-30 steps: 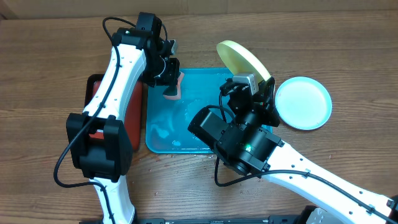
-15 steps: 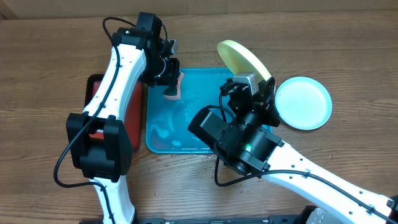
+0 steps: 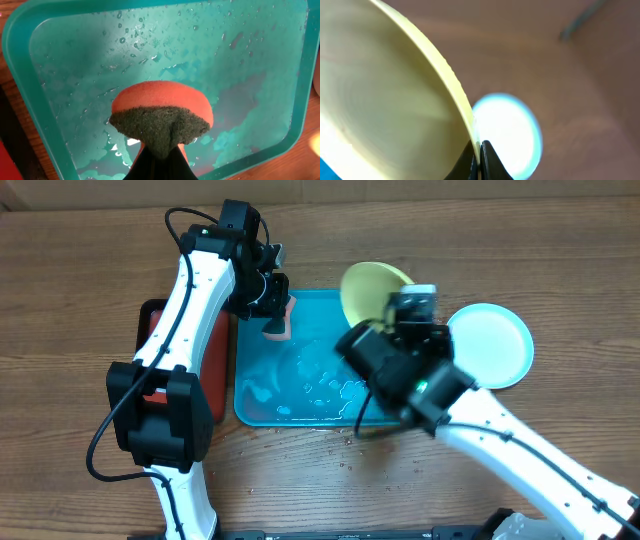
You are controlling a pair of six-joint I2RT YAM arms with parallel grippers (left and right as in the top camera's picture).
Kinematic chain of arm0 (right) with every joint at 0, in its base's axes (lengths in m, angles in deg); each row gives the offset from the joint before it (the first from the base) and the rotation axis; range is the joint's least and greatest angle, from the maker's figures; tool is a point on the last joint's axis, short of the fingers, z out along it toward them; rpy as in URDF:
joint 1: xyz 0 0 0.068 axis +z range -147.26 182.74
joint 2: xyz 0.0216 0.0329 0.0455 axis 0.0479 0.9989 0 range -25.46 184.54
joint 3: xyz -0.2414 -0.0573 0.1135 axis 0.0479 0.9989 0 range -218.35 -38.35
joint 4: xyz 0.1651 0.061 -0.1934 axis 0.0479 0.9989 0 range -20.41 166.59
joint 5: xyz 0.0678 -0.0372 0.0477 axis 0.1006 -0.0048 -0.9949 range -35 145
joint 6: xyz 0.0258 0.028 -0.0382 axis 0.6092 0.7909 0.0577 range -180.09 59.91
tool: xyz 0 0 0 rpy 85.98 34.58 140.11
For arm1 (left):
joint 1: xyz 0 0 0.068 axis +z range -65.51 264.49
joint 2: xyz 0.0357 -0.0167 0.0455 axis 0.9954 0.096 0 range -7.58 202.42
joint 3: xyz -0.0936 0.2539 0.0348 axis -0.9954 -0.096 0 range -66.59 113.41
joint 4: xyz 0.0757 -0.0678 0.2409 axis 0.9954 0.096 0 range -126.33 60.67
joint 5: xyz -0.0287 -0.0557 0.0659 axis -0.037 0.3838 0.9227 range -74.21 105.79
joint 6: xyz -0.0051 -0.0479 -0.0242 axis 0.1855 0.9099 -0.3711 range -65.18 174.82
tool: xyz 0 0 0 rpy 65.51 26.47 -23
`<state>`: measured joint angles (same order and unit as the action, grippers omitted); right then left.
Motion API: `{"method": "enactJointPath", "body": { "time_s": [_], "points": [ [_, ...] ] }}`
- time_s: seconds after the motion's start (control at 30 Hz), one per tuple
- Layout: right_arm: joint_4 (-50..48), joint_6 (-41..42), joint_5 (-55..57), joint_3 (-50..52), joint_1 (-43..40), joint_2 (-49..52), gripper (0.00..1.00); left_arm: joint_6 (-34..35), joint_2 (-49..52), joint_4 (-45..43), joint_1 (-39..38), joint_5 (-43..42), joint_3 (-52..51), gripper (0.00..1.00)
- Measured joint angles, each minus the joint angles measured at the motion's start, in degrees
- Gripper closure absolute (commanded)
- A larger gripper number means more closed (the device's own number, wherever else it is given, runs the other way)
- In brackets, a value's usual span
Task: Clean dirty plates on tray and stack at the side
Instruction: 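Carry the yellow-green plate right and lower it onto the light-blue plate, then release the yellow-green plate on the stack with the right gripper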
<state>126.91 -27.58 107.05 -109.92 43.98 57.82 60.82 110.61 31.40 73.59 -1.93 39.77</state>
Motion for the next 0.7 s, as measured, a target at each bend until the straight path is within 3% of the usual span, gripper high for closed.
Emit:
{"method": "enactJointPath", "body": {
  "time_s": [0.4,0.7],
  "points": [
    [-2.58,2.43,-38.84,4.2,-31.87,0.42,0.96,0.0,0.0,0.02,0.0,0.17,0.0,0.96],
    [-3.13,2.51,-48.65,4.2,-52.85,5.62,0.96,0.0,0.0,0.04,0.0,0.2,0.0,0.96]
  ]
}}
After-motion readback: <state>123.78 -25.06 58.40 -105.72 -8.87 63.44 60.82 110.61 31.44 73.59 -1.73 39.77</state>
